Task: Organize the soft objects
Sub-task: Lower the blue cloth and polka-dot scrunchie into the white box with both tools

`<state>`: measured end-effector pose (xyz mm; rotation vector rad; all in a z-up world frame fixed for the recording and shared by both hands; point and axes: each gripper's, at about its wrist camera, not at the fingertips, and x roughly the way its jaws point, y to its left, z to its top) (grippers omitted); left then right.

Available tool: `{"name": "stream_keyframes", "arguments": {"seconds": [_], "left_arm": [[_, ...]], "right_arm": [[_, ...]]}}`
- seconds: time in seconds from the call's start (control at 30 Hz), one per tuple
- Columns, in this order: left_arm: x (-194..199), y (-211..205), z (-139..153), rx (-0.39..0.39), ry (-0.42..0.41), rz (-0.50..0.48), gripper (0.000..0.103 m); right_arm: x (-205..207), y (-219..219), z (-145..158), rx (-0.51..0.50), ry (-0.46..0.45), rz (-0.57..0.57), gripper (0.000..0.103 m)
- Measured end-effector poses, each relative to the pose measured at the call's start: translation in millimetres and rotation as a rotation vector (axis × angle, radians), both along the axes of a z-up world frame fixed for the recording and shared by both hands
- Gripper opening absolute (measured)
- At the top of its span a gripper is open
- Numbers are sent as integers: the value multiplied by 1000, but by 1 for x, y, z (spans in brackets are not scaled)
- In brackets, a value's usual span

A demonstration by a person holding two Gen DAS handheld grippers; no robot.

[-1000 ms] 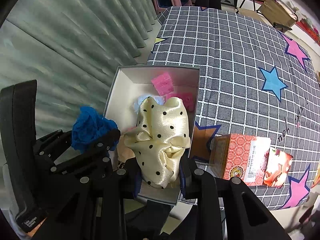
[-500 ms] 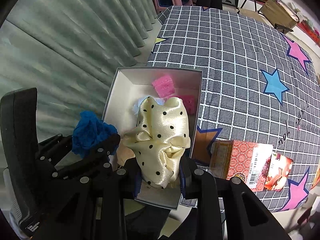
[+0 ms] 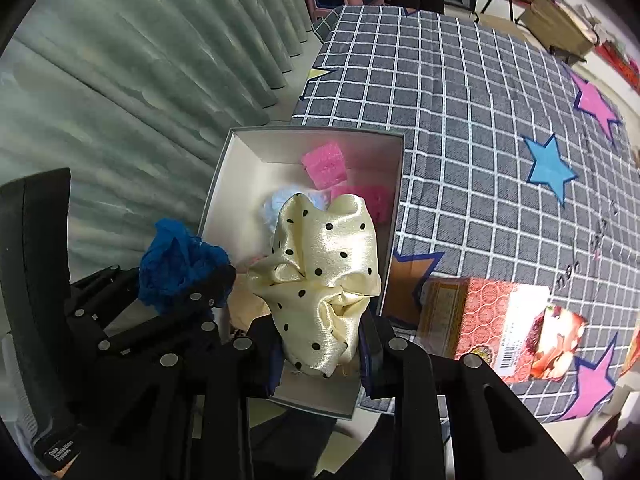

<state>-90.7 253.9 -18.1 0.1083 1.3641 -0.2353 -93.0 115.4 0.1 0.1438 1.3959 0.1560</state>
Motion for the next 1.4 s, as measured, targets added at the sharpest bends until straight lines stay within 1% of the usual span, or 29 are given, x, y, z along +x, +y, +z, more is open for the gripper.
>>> {"name": "stream_keyframes", "arguments": {"seconds": [0.07, 0.17, 1.4], "left_arm": [[0, 1, 0, 2, 1, 3, 36], [0, 1, 0, 5, 1, 3, 36], [-3, 0, -4, 13, 3, 2, 36]], "right_arm": [[-1, 4, 3, -35, -19, 19, 30], [-2, 8, 5, -59, -37, 37, 30], [0, 9, -2, -45, -19, 36, 30]]}}
